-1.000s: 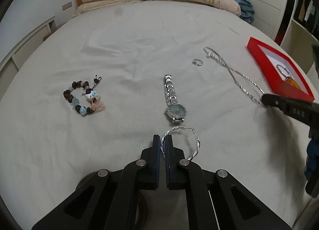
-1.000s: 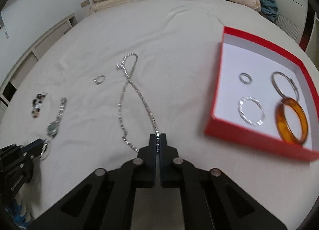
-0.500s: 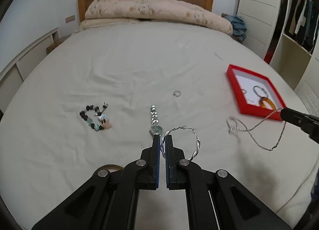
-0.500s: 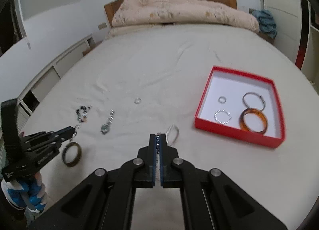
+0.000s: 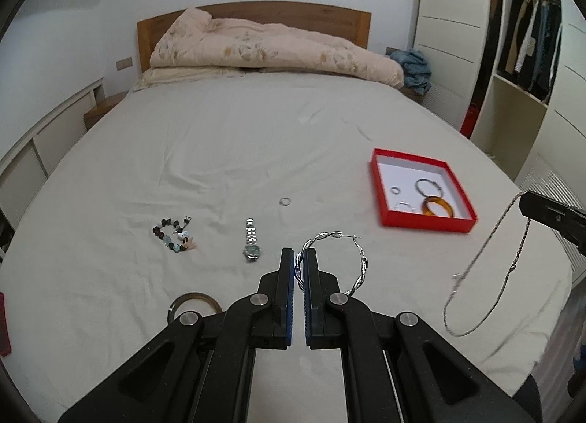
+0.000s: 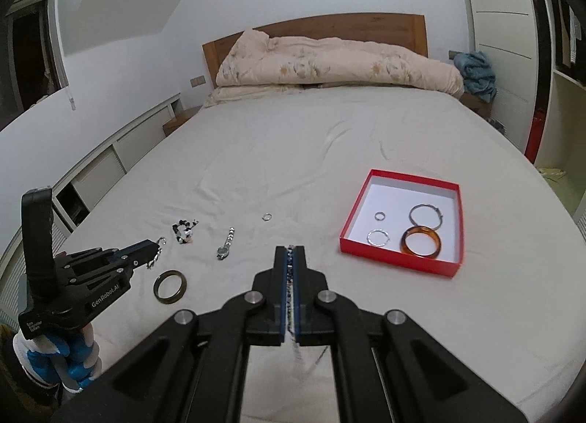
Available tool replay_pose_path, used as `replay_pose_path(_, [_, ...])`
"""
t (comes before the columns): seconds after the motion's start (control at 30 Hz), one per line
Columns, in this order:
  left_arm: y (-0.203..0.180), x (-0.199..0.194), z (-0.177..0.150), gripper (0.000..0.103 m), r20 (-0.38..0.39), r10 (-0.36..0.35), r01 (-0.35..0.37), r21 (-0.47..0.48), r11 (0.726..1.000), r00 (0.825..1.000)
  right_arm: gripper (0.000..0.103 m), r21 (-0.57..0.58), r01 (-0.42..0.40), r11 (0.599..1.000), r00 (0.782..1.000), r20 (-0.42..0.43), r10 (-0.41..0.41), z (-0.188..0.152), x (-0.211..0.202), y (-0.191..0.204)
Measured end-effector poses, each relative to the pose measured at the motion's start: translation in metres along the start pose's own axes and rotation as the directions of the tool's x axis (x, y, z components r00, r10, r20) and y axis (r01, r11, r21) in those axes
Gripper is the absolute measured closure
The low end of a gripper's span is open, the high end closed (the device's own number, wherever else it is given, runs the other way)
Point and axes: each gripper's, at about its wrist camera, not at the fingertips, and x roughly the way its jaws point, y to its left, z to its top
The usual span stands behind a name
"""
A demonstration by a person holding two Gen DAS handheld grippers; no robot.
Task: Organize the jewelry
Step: 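Carry the hoop and necklace into the red box and open both tools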
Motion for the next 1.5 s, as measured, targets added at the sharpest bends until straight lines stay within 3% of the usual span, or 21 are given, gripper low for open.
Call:
replay_pose_path(0.33, [-0.038,-0.022,-0.003,0.098,0.021,-0.026,0.026,0.028,0.999,0.999,0.101,-0.006,0.013,1.0,1.0,0.023,-0.013,-0.006,-0.039,-0.008])
replay_pose_path(0.73, [-0.075,0.002,0.013,0.098,-0.008,-0.052,0.052,0.072,0.996,0.999,0.101,0.004,0.04,0.999,0.999,0.025,-0.04,0.006,-0.042,-0.041])
replay_pose_path(1.03, [-0.106,0.071,0.069,0.098,-0.025,-0.083,0.085,0.107,0.991,0.996,0.101,0.006,0.084,0.996,0.994,0.071,-0.084,0.062,-0.009,-0.093])
replay_pose_path(1.33, [-0.147,0.165,0.129,0.098,-0.045,-0.123,0.128,0.138,0.982,0.991,0.101,0.02,0.139,0.99,0.983,0.121,-0.141,0.124,0.065,-0.148])
replay_pose_path(1.5, [-0.162,0.223,0.145,0.098,-0.079,-0.119,0.129,0.139,0.982,0.99,0.101,0.025,0.169,0.985,0.976,0.132,-0.17,0.138,0.104,-0.171])
